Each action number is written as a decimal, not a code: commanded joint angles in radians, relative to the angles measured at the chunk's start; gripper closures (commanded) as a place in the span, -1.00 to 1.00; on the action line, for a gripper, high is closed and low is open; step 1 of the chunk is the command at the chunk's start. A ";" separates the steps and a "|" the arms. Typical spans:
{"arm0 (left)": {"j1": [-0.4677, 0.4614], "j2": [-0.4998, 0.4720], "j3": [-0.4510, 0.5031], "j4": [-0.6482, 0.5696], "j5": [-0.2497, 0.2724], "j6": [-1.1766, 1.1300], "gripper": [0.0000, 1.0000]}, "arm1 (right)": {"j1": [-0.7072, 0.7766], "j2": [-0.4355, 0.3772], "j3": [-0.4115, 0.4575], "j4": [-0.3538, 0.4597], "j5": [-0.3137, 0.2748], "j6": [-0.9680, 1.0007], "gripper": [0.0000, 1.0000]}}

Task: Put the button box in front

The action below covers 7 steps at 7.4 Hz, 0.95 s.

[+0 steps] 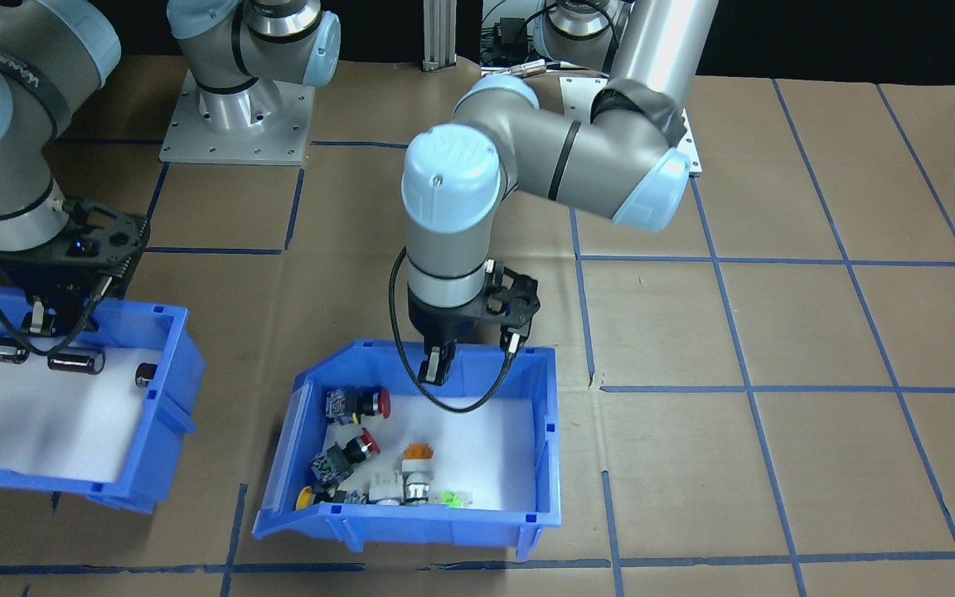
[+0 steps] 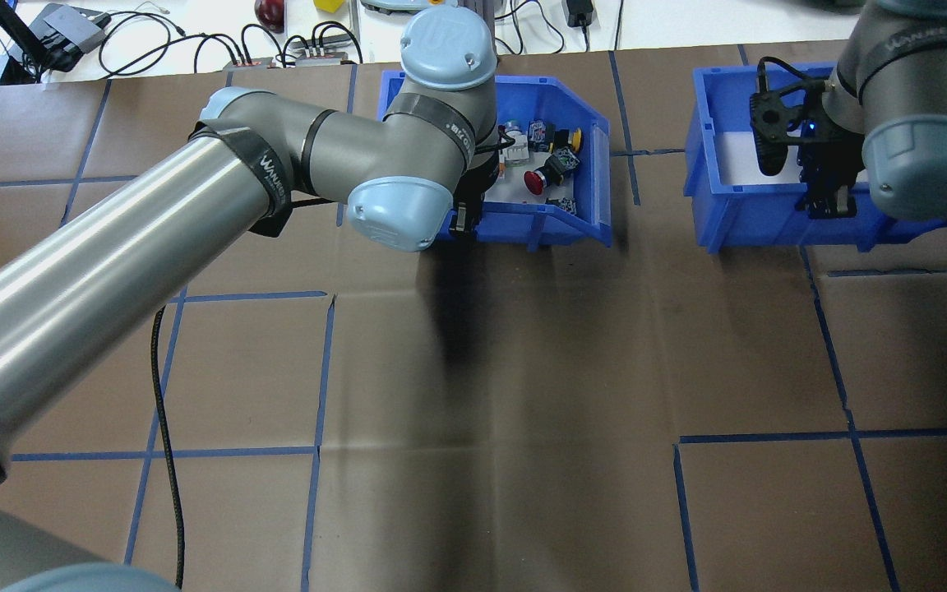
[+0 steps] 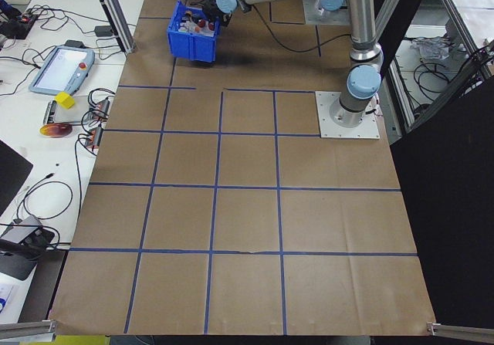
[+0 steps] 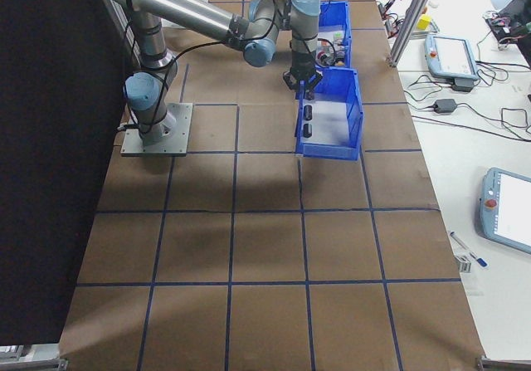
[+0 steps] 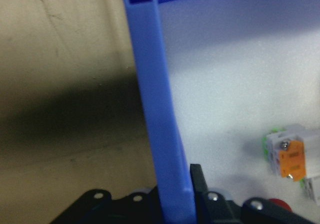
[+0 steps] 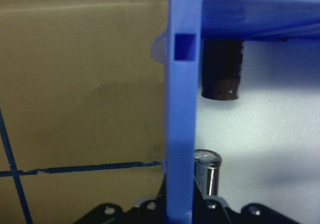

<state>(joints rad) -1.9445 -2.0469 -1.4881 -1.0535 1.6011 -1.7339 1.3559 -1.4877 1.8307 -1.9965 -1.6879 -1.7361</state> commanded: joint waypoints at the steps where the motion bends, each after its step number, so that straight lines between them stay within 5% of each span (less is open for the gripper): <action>1: 0.001 -0.067 0.038 0.051 -0.009 -0.009 0.99 | -0.041 -0.119 0.155 -0.007 0.046 -0.060 0.91; 4: 0.004 -0.081 0.039 0.081 -0.010 -0.045 0.97 | -0.044 -0.161 0.214 -0.054 0.096 -0.092 0.91; 7: 0.006 -0.098 0.039 0.081 -0.012 -0.076 0.72 | -0.050 -0.164 0.232 -0.054 0.093 -0.108 0.90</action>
<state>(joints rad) -1.9394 -2.1362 -1.4495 -0.9728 1.5898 -1.8006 1.3080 -1.6492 2.0492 -2.0509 -1.5948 -1.8408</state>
